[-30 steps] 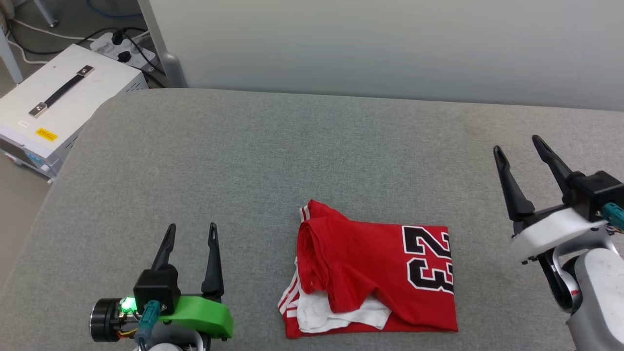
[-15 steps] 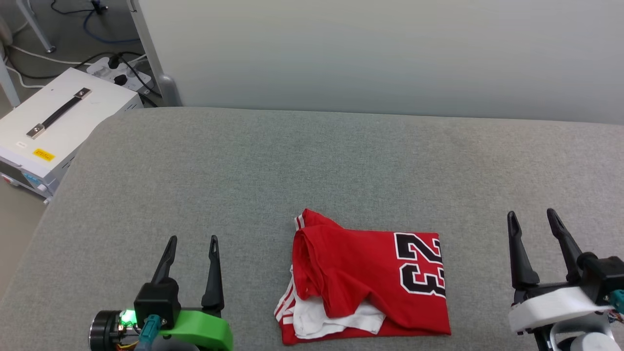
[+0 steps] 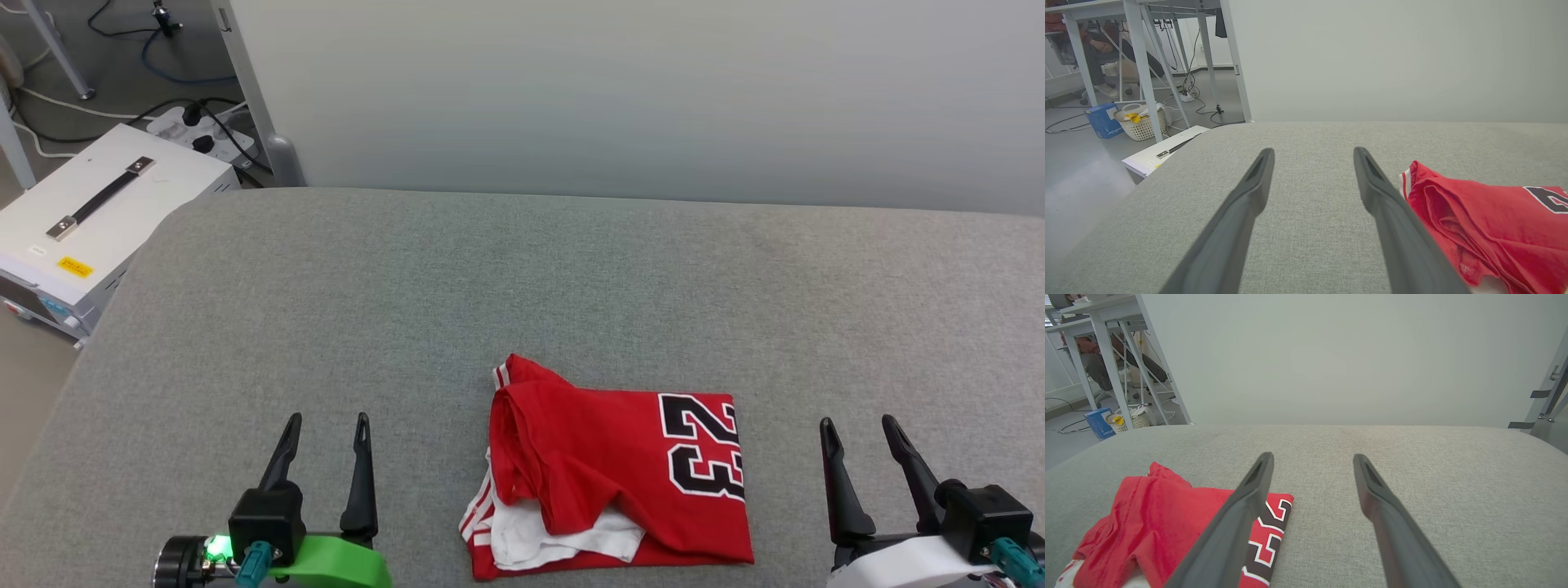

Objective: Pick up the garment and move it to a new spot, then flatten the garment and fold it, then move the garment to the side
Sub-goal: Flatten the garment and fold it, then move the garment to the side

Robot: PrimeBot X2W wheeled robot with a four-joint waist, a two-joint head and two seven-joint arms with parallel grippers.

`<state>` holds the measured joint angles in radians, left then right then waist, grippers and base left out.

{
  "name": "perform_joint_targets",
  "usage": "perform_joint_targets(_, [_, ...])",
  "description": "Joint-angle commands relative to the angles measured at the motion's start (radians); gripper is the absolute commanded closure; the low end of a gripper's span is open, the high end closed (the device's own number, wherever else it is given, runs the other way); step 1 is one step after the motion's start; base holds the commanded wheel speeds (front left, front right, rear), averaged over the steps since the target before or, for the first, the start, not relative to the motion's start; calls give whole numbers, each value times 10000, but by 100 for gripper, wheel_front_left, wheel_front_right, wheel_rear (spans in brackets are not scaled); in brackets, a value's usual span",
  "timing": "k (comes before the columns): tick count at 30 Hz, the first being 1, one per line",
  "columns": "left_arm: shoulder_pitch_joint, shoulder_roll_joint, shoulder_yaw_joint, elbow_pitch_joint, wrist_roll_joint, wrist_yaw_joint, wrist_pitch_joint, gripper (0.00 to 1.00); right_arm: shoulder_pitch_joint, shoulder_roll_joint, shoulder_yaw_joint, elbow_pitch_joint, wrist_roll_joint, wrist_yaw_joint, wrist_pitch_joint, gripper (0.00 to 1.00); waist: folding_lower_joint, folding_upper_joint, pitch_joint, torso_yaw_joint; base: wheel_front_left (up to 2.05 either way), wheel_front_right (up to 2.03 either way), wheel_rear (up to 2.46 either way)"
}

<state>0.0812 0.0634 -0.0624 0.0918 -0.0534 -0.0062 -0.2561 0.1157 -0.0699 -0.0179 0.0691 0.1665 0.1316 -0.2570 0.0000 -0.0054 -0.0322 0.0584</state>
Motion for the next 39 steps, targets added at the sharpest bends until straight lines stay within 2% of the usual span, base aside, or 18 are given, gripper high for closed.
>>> perform_joint_targets(1, [145, 14, 4, 36, -55, -47, -57, 0, 8, 28, -24, 31, 40, -9, -46, 0, 0, 54, 4, -3, 0, 0, 0])
perform_joint_targets(8, [31, -2, -22, 80, -50, -44, -57, 0, -799, -333, -116, -126, 41, -9, -47, 0, 0, 54, 103, 59, 0, 0, 0])
perform_joint_targets(12, [-80, -13, -79, 126, -25, -46, -57, 0, -1697, -1024, -42, -64, 231, -9, 42, 0, 0, 54, 208, 155, 0, 0, 0])
perform_joint_targets(14, [-118, -22, -105, 133, -29, -34, -57, 0, -2155, -1497, 250, 12, 486, -9, 526, 0, 0, 54, 269, 199, 0, 0, 0])
perform_joint_targets(18, [-209, -36, -124, 166, -67, -39, -57, 0, -2977, -2543, 1130, 108, 1447, -9, 2309, 0, 0, 54, 438, 271, 0, 0, 0])
perform_joint_targets(22, [-374, -47, -132, 203, -75, -60, -57, 0, -3488, -3590, 2172, 275, 3027, -9, 4989, 0, 0, 54, 656, 373, 0, 0, 0])
perform_joint_targets(28, [-625, -73, -283, 165, -69, -49, -57, 0, -3493, -4350, 2855, 704, 5555, -9, 8280, 0, 0, 54, 1068, 601, 0, 0, 0])
perform_joint_targets(33, [-918, -97, -503, 149, -105, -31, -57, 0, -3320, -4357, 2837, 975, 7131, -9, 9568, 0, 0, 54, 1525, 914, 0, 0, 0])
perform_joint_targets(39, [-1232, -112, -674, 208, -150, -14, -57, 0, -3371, -4143, 3300, 1282, 7663, -9, 10000, 0, 0, 54, 2011, 1253, 0, 0, 0])
